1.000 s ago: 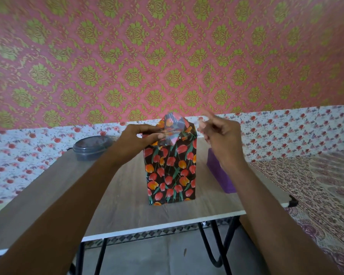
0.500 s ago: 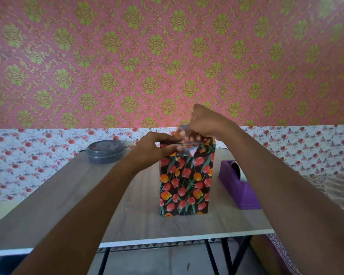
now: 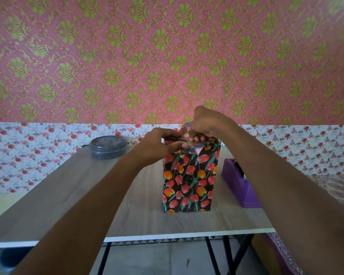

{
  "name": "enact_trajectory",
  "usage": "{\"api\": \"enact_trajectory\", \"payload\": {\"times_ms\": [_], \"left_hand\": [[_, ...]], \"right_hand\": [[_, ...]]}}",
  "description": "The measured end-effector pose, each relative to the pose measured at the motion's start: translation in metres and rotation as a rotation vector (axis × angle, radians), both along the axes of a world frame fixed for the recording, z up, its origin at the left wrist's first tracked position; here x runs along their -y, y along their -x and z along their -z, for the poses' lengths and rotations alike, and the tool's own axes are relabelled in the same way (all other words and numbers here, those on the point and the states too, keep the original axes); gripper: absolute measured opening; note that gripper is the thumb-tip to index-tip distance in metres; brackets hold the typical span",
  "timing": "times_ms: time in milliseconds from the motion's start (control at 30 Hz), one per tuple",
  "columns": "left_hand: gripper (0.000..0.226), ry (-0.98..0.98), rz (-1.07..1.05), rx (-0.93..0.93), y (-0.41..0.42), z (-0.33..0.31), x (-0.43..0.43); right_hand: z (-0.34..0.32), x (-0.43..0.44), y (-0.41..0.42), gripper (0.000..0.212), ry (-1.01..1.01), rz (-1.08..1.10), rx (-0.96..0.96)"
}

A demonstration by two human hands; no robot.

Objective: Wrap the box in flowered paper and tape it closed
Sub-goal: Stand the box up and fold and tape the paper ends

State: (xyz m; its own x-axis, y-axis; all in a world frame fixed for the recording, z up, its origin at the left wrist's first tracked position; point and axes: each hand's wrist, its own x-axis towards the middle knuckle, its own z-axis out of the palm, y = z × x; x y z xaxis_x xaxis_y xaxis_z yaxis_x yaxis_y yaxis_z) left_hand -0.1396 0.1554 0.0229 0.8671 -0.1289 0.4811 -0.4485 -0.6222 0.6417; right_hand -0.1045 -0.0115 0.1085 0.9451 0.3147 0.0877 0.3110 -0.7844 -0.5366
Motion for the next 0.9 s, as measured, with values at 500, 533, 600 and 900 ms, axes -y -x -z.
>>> {"api": "enact_trajectory", "payload": {"times_ms": [500, 533, 600, 900], "left_hand": [[0.036, -0.01, -0.008, 0.013, 0.001, 0.0, 0.0], [0.037, -0.011, -0.01, 0.014, 0.001, 0.0, 0.0], [0.039, 0.002, -0.006, 0.01, 0.002, 0.0, 0.0], [0.032, -0.052, 0.012, 0.072, 0.005, -0.001, 0.002]], "right_hand": [[-0.019, -0.009, 0.001, 0.047, 0.379, 0.13, 0.251], [-0.015, -0.006, -0.001, 0.047, 0.352, 0.13, 0.272], [-0.007, -0.001, -0.006, 0.034, 0.28, 0.13, 0.304], [-0.002, 0.01, 0.0, 0.05, 0.225, 0.052, 0.541]]}}
